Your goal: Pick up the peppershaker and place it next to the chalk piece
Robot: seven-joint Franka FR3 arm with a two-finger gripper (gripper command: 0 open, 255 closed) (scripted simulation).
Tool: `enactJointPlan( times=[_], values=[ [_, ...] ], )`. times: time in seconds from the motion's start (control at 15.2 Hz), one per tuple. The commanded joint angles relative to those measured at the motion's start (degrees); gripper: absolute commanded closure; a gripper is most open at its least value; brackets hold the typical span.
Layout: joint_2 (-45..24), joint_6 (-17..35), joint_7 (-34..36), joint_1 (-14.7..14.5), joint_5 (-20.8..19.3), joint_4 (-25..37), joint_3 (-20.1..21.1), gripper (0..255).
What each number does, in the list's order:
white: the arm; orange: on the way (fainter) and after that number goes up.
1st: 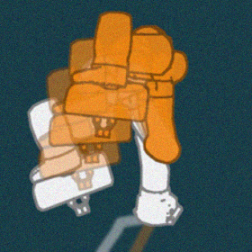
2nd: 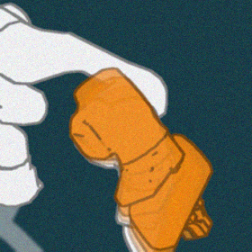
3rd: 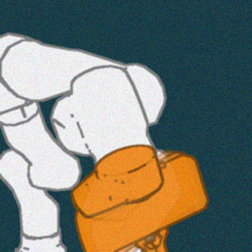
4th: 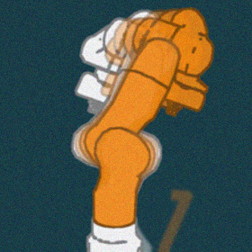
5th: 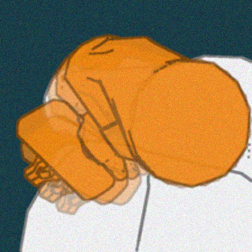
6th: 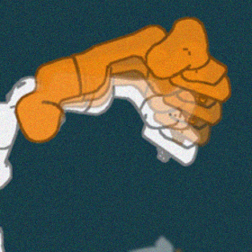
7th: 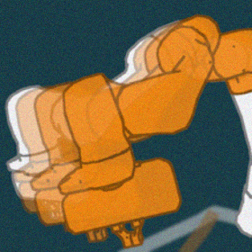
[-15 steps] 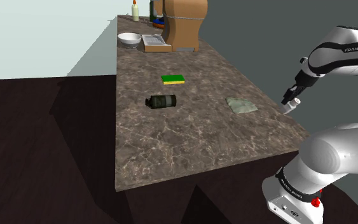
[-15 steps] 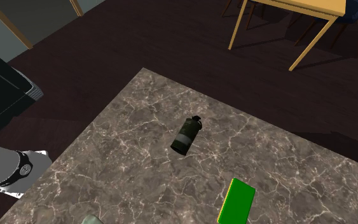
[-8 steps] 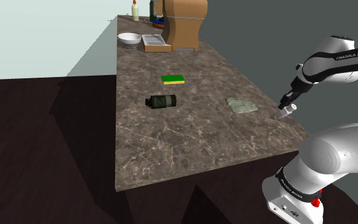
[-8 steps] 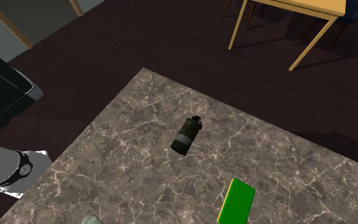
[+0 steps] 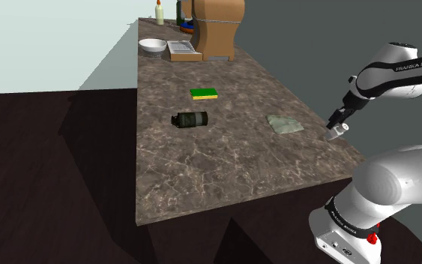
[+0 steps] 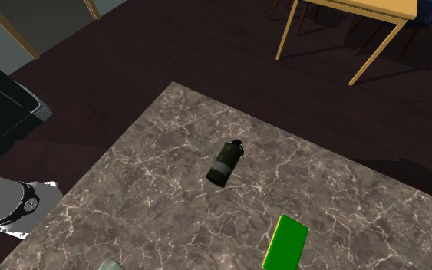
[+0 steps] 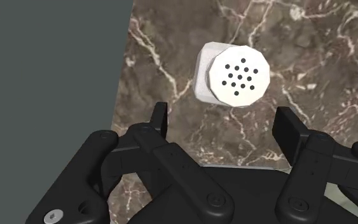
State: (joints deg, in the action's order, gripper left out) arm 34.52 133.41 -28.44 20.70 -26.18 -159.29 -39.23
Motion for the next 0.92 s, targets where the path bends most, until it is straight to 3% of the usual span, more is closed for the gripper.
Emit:
enactJointPlan(
  times=[0.0, 0.2, 0.46, 0.86],
  values=[
    [0.00, 0.00, 0.00, 0.00, 0.00, 0.00, 0.00, 0],
    [0.00, 0.00, 0.00, 0.00, 0.00, 0.00, 0.00, 0],
    [6.24, -9.85, 0.02, 0.96, 1.55, 3.57, 3.83, 0],
    [6.23, -9.84, 0.00, 0.98, 1.57, 3.57, 3.85, 0]
  ],
)
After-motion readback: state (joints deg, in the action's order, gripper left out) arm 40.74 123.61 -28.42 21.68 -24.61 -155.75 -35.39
